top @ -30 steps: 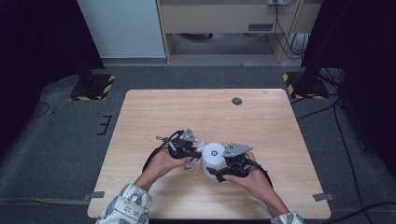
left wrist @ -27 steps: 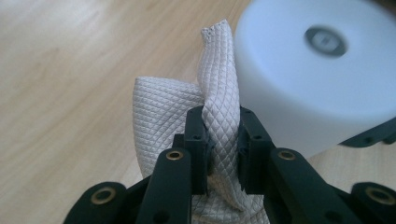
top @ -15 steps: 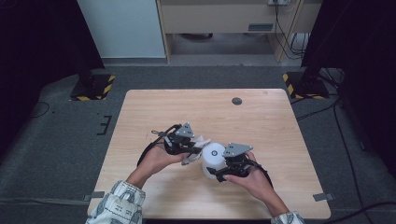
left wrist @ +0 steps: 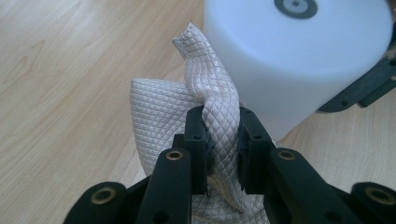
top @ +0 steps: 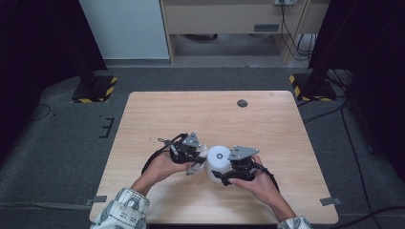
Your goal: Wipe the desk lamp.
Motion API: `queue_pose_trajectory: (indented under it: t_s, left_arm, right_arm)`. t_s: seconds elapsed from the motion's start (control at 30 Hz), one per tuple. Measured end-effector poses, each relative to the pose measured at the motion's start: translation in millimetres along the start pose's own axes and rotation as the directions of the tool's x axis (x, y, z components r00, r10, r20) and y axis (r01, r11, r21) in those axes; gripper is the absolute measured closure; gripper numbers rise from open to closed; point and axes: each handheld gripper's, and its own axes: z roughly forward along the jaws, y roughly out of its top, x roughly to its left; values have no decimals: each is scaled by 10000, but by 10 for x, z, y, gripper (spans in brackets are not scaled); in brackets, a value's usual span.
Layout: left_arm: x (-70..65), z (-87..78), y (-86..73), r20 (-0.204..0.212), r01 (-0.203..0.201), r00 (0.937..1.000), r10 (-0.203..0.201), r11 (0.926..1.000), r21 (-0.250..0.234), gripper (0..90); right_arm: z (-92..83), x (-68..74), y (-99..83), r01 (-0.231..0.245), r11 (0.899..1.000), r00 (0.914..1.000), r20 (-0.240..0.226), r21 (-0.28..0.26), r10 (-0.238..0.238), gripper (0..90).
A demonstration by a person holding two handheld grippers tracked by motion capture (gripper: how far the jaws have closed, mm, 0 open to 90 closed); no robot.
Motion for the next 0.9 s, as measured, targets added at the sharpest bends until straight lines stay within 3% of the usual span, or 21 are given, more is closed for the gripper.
queue_pose_trajectory:
  t_s: [0.43, 0.57, 0.73, 0.9]
  left_arm:
    - [42, 195, -85, 94, 86, 9999, -90, 9991, 424, 760]
    - [56, 159, -64, 71, 121, 9999, -124, 9995, 298, 759]
    - [76, 2, 76, -110, 58, 9999, -61, 9998, -201, 759]
    - [124, 46, 108, -130, 100, 9999, -102, 9998, -191, 759]
  right_arm:
    - [5, -1, -1, 17, 10000, 10000, 19, -2, -17, 87]
    - [6, -2, 0, 27, 10000, 10000, 21, -5, -27, 87]
    - [7, -2, 0, 34, 10000, 10000, 31, 7, -34, 87]
    - [7, -1, 0, 36, 10000, 10000, 32, 14, -36, 86]
